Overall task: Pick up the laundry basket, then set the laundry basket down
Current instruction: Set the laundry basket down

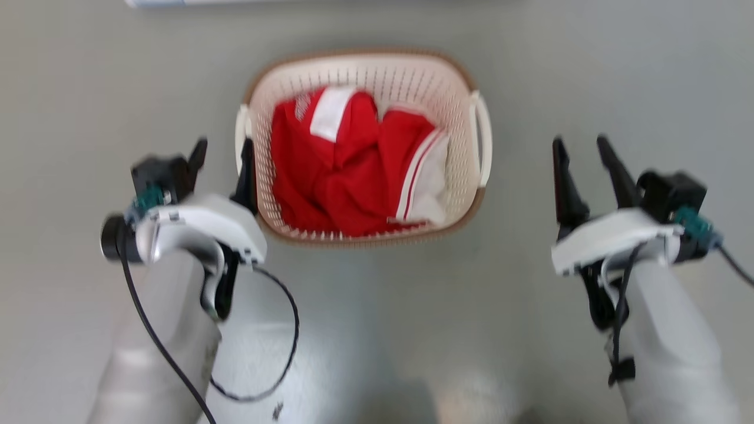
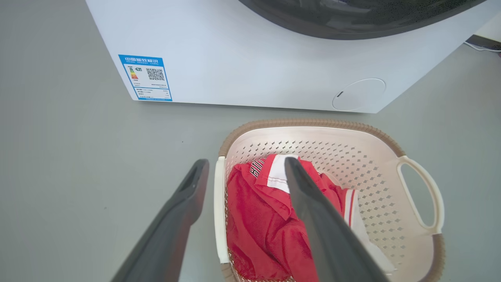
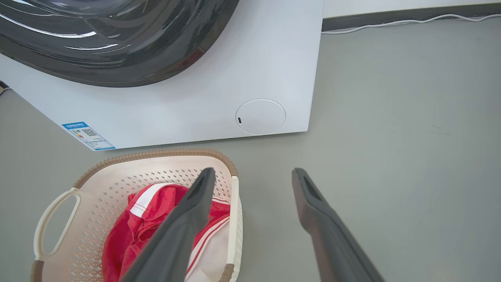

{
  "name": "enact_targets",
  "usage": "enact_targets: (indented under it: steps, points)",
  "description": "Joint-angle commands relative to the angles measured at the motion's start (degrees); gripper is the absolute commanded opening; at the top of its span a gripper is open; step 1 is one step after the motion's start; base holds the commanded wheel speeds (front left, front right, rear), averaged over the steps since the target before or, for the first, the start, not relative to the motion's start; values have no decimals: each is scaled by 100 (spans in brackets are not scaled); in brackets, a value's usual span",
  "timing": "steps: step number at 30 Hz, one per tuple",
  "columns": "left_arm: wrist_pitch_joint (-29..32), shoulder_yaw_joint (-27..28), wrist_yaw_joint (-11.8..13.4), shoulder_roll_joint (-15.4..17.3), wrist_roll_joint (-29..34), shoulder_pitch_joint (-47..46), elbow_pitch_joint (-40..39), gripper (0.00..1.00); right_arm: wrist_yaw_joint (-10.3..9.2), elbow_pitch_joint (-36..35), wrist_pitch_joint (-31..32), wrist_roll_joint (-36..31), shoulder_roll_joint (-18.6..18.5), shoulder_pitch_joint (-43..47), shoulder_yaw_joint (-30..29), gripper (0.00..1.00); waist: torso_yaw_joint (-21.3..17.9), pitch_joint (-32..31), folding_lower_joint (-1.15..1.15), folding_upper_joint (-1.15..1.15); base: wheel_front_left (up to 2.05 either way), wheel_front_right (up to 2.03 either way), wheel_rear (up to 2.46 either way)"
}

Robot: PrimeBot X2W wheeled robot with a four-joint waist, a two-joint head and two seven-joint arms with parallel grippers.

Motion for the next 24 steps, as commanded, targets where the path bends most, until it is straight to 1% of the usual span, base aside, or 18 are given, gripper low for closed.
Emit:
enact_targets:
  steps: [1,6,10,17,20,21,24]
  points:
    - [-29,180,-33,92,44,220,-136,100,-8,-163,-78,-91,37,248,107,100,-55,-552,0,0,0,0,0]
    - [-29,524,-88,6,147,747,-438,100,-8,-331,-78,-298,37,653,73,100,-29,-1252,0,0,0,0,0]
    - [-29,811,-179,-54,221,1148,-721,100,-8,-564,-78,-401,37,882,49,100,9,-1744,0,0,0,0,0]
    - [-29,1273,-335,-165,346,2009,-1210,100,-8,-1070,-78,-329,37,1472,162,100,65,-2578,0,0,0,0,0]
    - [-29,1395,-406,-222,400,2427,-1471,100,-8,-1259,-78,-384,37,1800,172,100,88,-2885,0,0,0,0,0]
    - [-29,1440,-452,-255,433,2690,-1636,100,-8,-1382,-78,-472,37,2013,167,100,108,-3066,0,0,0,0,0]
    - [-29,1525,-487,-293,480,3090,-1919,100,-8,-1582,-78,-582,37,2334,156,100,119,-3322,0,0,0,0,0]
